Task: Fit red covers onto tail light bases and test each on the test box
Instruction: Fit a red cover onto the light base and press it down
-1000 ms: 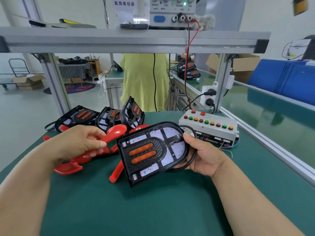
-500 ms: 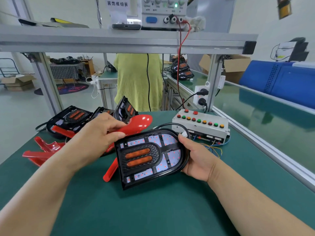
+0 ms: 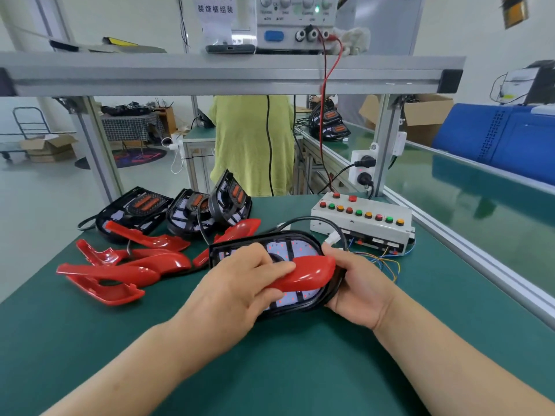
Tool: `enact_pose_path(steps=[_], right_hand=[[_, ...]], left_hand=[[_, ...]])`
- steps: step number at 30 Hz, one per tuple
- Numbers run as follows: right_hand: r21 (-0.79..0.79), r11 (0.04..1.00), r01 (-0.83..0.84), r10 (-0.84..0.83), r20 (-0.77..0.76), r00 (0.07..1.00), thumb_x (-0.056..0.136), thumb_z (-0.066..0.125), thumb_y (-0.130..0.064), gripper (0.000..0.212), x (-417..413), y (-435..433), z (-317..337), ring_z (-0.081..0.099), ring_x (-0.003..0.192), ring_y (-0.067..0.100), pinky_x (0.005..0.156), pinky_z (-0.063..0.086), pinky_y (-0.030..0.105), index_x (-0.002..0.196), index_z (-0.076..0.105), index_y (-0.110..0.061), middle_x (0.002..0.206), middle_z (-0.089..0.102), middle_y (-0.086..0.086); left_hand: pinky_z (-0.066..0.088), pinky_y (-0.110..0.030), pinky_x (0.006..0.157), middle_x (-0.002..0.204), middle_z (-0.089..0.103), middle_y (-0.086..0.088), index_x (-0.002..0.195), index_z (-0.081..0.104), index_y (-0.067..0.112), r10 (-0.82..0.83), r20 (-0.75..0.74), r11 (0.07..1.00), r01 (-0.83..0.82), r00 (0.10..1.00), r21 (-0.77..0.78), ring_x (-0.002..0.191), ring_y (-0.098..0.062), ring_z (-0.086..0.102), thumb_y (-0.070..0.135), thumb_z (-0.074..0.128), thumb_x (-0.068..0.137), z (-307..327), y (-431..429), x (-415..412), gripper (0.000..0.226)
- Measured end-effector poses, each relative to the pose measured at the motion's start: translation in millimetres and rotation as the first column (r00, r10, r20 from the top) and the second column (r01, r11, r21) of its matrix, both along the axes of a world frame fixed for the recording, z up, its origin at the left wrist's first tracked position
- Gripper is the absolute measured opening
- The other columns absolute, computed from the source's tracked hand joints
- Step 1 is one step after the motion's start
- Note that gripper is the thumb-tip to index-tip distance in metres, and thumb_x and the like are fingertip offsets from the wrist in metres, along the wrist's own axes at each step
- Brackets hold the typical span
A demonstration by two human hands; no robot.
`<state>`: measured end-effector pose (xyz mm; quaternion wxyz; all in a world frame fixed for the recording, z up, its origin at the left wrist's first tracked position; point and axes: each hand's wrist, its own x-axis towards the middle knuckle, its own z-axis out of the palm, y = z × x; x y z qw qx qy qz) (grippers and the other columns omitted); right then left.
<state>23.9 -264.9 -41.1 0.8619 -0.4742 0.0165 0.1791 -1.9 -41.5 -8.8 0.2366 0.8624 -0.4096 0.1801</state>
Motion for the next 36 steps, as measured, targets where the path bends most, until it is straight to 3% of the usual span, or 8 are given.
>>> enact_pose_path(steps=[6,10,17,21,24,28,32,36], right_hand=[[-0.225,0.968,0.115,-0.094,0.101,0.990,0.094,0.055,-0.014,0.013,-4,-13,-3,0.064,0.060,0.012,0.060,0.052,0.028,0.091,0.068,-0.011,0.072,0.070,0.001],[-0.476,0.857,0.198,-0.146,0.145,0.979,0.095,0.062,-0.012,0.017,-1,-16,-1,0.061,0.062,0.011,0.051,0.050,0.022,0.111,0.065,-0.011,0.077,0.068,0.001],[-0.857,0.346,0.381,-0.128,0.359,0.924,0.080,0.064,-0.061,0.059,-2,-24,1,0.068,0.093,0.017,0.090,0.053,0.039,0.126,0.049,-0.027,0.102,0.069,-0.003],[-0.700,0.078,0.709,-0.102,0.702,0.705,0.090,0.065,-0.037,0.040,-5,-22,3,0.058,0.103,0.013,0.092,0.045,0.029,0.125,0.061,-0.017,0.118,0.059,-0.001],[-0.612,0.132,0.780,-0.086,0.777,0.624,0.092,0.064,-0.023,0.009,-9,-15,7,0.058,0.085,-0.001,0.078,0.042,0.009,0.096,0.072,-0.020,0.094,0.065,-0.006],[-0.778,0.174,0.604,-0.001,0.613,0.790,0.098,0.052,-0.029,0.038,-9,-10,5,0.048,0.061,-0.001,0.060,0.035,0.010,0.060,0.051,-0.029,0.056,0.053,-0.015],[-0.851,0.163,0.500,0.011,0.508,0.861,0.103,0.043,-0.033,0.047,-6,-13,5,0.040,0.060,0.014,0.057,0.033,0.018,0.060,0.038,-0.013,0.059,0.044,-0.002],[-0.791,0.530,0.305,-0.093,0.304,0.948,0.102,0.043,-0.035,0.047,-3,-14,1,0.052,0.076,0.021,0.086,0.055,0.043,0.093,0.055,0.010,0.081,0.057,0.018]], left_hand=[[0.047,-0.024,0.080,0.096,0.055,0.005,0.125,0.069,0.016,-0.011,-0.037,1.000,0.011,0.999,-0.001,0.085,-0.013,0.056,0.024,0.063,0.088,-10,-2,-2,0.038],[0.043,-0.017,0.084,0.097,0.056,0.005,0.126,0.068,0.016,-0.026,-0.054,1.000,0.026,0.998,-0.007,0.088,-0.009,0.053,0.018,0.068,0.089,-14,-1,3,0.036],[0.044,-0.020,0.086,0.099,0.055,0.005,0.129,0.066,0.020,-0.030,-0.077,1.000,0.029,0.997,-0.011,0.091,-0.009,0.053,0.017,0.068,0.091,-16,1,8,0.038],[0.047,-0.027,0.085,0.100,0.053,0.007,0.130,0.066,0.023,-0.030,-0.085,0.999,0.029,0.996,-0.018,0.092,-0.010,0.055,0.019,0.068,0.092,-17,4,9,0.038],[0.048,-0.029,0.085,0.101,0.052,0.008,0.130,0.066,0.024,-0.027,-0.081,0.999,0.025,0.996,-0.023,0.092,-0.010,0.054,0.019,0.068,0.092,-19,4,8,0.038],[0.050,-0.032,0.084,0.099,0.055,0.007,0.127,0.068,0.021,-0.011,-0.052,1.000,0.010,0.999,-0.027,0.091,-0.013,0.056,0.017,0.071,0.090,-19,4,8,0.038],[0.050,-0.031,0.082,0.097,0.054,0.009,0.125,0.069,0.024,-0.001,-0.048,0.999,0.000,0.999,-0.035,0.090,-0.010,0.055,0.017,0.073,0.088,-19,4,6,0.038],[0.053,-0.034,0.077,0.096,0.054,0.009,0.123,0.071,0.023,0.011,-0.025,1.000,-0.011,1.000,-0.009,0.086,-0.014,0.057,0.016,0.075,0.086,-18,4,3,0.037]])
